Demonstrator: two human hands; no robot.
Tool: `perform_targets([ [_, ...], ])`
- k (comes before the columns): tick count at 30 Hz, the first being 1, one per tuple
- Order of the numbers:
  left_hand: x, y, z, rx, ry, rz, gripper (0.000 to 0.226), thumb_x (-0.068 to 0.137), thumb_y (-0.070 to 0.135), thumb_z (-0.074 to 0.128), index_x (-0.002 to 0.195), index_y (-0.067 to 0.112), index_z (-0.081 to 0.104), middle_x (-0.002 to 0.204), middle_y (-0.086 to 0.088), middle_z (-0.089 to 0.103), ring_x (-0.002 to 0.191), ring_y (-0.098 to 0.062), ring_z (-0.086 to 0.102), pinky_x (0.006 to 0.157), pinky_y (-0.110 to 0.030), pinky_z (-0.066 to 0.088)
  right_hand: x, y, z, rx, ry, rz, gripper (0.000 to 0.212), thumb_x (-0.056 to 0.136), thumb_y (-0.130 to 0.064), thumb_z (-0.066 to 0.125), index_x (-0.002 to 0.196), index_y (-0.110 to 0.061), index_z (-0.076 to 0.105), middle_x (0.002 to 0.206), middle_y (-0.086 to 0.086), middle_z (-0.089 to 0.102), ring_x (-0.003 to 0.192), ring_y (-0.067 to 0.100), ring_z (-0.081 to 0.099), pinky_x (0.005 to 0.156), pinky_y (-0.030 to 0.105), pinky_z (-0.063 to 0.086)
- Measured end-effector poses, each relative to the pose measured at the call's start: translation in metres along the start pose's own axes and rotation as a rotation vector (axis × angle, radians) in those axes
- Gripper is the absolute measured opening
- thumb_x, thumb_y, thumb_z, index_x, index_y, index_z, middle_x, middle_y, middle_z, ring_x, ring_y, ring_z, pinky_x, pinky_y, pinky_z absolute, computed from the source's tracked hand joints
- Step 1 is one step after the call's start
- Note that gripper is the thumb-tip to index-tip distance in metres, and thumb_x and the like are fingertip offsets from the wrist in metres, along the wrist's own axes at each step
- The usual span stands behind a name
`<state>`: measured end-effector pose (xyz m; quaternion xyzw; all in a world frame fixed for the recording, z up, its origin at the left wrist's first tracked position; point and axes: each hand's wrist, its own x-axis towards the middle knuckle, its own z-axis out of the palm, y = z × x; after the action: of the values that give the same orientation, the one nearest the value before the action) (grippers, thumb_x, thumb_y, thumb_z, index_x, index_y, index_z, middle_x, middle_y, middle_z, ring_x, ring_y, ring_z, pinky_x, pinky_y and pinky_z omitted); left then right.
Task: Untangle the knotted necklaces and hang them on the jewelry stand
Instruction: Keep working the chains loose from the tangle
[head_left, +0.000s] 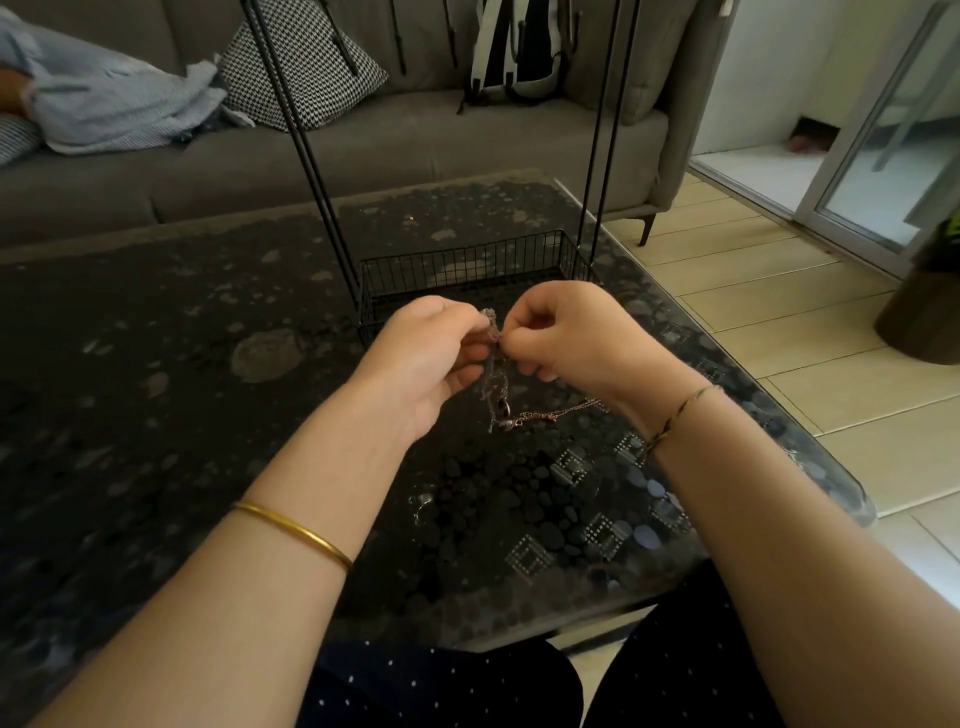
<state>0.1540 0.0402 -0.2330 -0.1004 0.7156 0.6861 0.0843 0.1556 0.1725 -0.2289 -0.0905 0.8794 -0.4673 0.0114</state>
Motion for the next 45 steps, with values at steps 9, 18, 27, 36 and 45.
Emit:
perform_targets([
  [9,0.0013,-0.0044,-0.0050,0.163,-0.051,0.100,0.013,0.091,0.012,0.060,0.083,0.021,0.065,0.087,0.002,0.068,0.081,-0.011,0.062,0.070,-0.027,0.048,-0.0019,0.0029,-0.0031,0.195,-0.067,0.168,0.007,0.086,-0.016,0.059,0.084,-0.011,0.064,0.072,0.002,0.061,0.063,0.009,0.057,0.057,0.021,0.048],
  [18,0.0007,-0.0037,-0.0066,0.224,-0.018,0.174,0.012,0.090,0.010,0.061,0.088,0.021,0.067,0.089,0.002,0.069,0.084,-0.011,0.064,0.073,-0.028,0.049,-0.0005,0.0026,-0.0015,0.110,0.058,0.099,0.006,0.087,-0.011,0.061,0.083,-0.011,0.066,0.072,0.006,0.063,0.058,0.009,0.056,0.048,0.016,0.045],
  [27,0.0024,-0.0024,-0.0061,0.172,-0.029,0.159,0.016,0.093,0.005,0.054,0.092,0.020,0.058,0.092,-0.004,0.064,0.083,-0.015,0.060,0.072,-0.029,0.048,-0.0018,0.0012,-0.0022,0.130,0.032,0.052,0.005,0.086,-0.013,0.065,0.082,-0.013,0.066,0.068,0.000,0.063,0.055,0.003,0.055,0.049,0.014,0.045],
  [36,-0.0037,-0.0018,-0.0036,0.384,-0.042,0.298,0.022,0.098,0.008,0.045,0.090,0.025,0.056,0.094,0.001,0.061,0.083,-0.008,0.057,0.068,-0.020,0.047,-0.0002,0.0033,-0.0065,0.275,0.008,0.153,0.016,0.090,-0.016,0.060,0.077,-0.009,0.065,0.068,0.000,0.061,0.057,0.005,0.054,0.050,0.012,0.046],
  [45,-0.0068,-0.0011,-0.0026,0.529,0.015,0.407,0.014,0.092,0.015,0.057,0.088,0.029,0.060,0.093,0.003,0.066,0.088,-0.009,0.063,0.080,-0.028,0.054,0.0002,0.0039,-0.0069,0.313,0.043,0.184,0.015,0.090,-0.015,0.061,0.075,-0.012,0.063,0.067,0.000,0.061,0.057,0.005,0.054,0.054,0.015,0.047],
])
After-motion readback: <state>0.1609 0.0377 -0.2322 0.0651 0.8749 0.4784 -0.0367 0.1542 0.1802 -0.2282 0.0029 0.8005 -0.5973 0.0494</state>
